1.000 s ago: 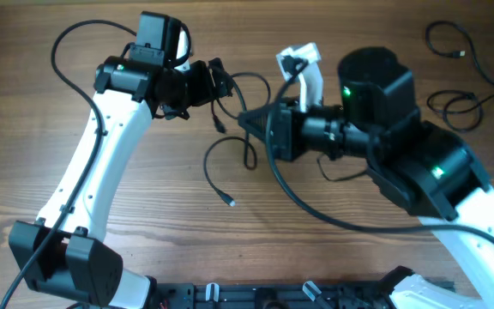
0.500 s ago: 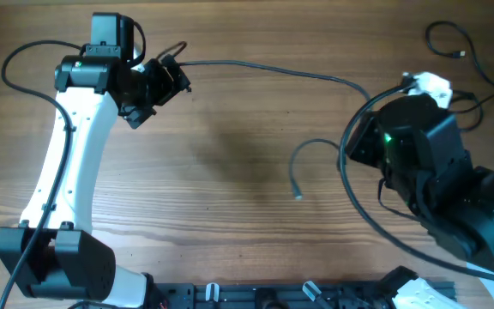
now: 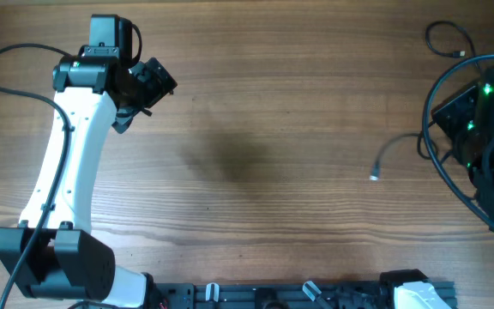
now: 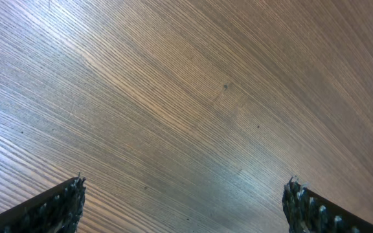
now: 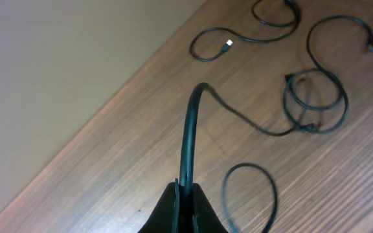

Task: Untangle cables
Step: 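Carry the coil to the right edge with the right gripper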

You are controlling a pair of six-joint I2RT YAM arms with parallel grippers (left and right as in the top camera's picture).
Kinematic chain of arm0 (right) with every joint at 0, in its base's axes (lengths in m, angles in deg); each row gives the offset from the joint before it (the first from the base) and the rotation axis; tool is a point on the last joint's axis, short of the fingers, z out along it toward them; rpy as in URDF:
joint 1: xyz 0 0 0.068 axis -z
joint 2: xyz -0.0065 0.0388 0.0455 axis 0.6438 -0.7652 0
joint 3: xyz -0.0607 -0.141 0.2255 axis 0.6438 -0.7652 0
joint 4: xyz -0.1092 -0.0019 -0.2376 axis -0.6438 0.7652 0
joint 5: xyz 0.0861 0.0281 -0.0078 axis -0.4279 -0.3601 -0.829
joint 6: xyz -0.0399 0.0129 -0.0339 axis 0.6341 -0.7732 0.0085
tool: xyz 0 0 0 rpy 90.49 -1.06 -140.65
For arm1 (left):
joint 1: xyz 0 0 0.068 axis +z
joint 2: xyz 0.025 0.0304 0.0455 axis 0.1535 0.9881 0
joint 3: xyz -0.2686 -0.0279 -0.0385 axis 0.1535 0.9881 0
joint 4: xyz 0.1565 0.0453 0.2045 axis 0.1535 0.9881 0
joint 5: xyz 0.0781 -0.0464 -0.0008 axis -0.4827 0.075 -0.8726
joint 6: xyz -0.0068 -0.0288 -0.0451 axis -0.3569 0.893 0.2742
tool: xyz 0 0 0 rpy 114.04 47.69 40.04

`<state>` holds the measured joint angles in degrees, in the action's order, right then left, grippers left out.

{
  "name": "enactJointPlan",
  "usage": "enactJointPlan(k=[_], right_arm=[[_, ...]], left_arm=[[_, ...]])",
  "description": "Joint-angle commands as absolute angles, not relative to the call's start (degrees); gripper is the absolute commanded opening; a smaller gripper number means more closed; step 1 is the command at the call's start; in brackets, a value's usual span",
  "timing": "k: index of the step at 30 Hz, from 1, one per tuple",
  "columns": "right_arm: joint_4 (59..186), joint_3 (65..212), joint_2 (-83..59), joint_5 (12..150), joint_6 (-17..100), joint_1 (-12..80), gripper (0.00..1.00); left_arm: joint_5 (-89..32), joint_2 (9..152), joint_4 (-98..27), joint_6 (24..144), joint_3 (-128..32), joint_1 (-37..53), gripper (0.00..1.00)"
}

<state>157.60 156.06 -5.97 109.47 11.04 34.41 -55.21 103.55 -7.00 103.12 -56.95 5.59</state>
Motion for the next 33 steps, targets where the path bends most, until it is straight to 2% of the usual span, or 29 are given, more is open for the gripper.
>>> enactJointPlan(k=[1, 4, 6, 8, 11, 13, 16, 19, 22, 27, 33], right_arm=[[155.9, 157.5, -6.0, 108.3, 12.1, 34.6, 0.04], [154.3, 157.5, -6.8, 107.7, 14.1, 34.6, 0.04], [148.0, 158.1, -7.0, 106.6, 21.8, 34.6, 0.04], [147.1, 159.9, -7.2, 106.8, 22.6, 34.7, 0.04], [150.4, 166.0, -7.3, 115.1, 22.5, 37.4, 0.04], [153.0, 168.1, -7.7, 118.9, 22.5, 41.1, 0.04], [156.9, 168.3, -9.2, 123.7, 22.4, 52.4, 0.04], [159.6, 168.3, -11.3, 124.1, 22.3, 63.0, 0.04], [163.6, 168.2, -14.6, 124.0, 19.8, 68.7, 0.04], [166.1, 166.2, -22.3, 117.6, 19.4, 69.3, 0.04], [167.0, 161.3, -36.7, 117.6, 16.3, 71.1, 0.04]], left_arm=[[-56.4, 103.8, -7.0, 104.1, -56.9, 6.0, 1.00], [-56.4, 103.8, -7.0, 104.1, -56.9, 6.0, 1.00], [-56.4, 103.9, -7.0, 104.1, -56.9, 6.0, 1.00], [-56.4, 103.9, -7.0, 104.1, -56.9, 6.0, 1.00], [-56.4, 103.9, -7.0, 104.1, -56.8, 6.0, 1.00], [-56.4, 104.0, -7.0, 104.1, -56.8, 6.0, 1.00], [-56.4, 104.0, -7.0, 104.1, -56.8, 6.0, 1.00], [-56.4, 104.0, -7.0, 104.1, -56.8, 6.0, 1.00], [-56.4, 104.1, -7.0, 104.1, -56.8, 6.0, 1.00], [-56.4, 104.1, -7.0, 104.1, -56.8, 6.0, 1.00], [-56.4, 104.1, -6.8, 104.1, -56.8, 6.0, 1.00]])
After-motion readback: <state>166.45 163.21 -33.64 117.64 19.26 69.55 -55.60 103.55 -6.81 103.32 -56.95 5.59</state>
